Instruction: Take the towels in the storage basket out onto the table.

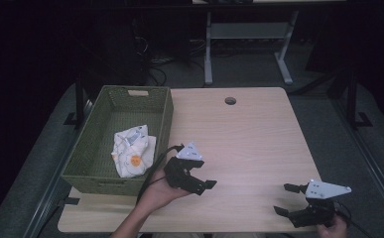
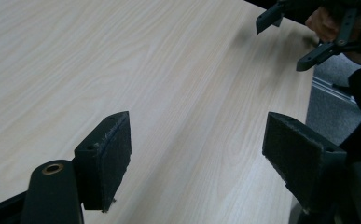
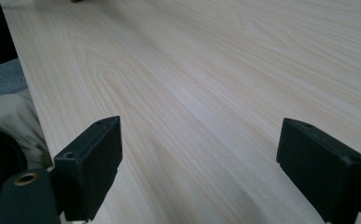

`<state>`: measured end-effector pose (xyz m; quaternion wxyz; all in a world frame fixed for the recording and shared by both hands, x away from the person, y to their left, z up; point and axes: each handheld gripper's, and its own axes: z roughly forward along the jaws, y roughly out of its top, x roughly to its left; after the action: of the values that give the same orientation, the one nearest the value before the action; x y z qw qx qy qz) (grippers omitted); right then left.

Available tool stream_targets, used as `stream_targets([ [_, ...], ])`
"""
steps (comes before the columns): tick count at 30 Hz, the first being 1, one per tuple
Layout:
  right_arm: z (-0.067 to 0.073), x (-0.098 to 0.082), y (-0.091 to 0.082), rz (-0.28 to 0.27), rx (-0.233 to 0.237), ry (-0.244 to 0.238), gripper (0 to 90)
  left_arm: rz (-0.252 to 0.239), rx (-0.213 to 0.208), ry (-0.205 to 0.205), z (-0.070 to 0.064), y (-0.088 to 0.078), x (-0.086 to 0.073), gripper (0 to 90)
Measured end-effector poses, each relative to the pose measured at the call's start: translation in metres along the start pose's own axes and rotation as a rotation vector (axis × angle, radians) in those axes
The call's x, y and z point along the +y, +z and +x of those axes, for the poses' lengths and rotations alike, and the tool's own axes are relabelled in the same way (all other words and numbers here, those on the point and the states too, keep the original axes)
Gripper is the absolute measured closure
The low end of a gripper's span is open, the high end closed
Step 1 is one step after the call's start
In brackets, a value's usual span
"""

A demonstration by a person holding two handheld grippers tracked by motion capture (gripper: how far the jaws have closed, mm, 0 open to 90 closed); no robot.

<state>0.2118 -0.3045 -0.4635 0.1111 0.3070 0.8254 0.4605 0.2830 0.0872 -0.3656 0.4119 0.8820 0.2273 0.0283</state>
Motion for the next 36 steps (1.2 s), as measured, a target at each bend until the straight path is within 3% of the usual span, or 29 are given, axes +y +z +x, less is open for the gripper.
stream_targets([
  [17,-0.002,0.0,0.001,-0.003,-0.006,0.016,13.8,-0.018,-0.073,-0.023,0.036,-0.044,0.015,21.3],
  [24,-0.003,0.0,0.001,-0.002,-0.007,0.014,13.8,-0.053,-0.11,-0.066,0.055,-0.058,0.012,21.3],
  [36,-0.003,0.0,0.001,-0.006,-0.011,0.022,13.8,-0.097,-0.121,-0.099,0.08,-0.086,0.002,21.4],
])
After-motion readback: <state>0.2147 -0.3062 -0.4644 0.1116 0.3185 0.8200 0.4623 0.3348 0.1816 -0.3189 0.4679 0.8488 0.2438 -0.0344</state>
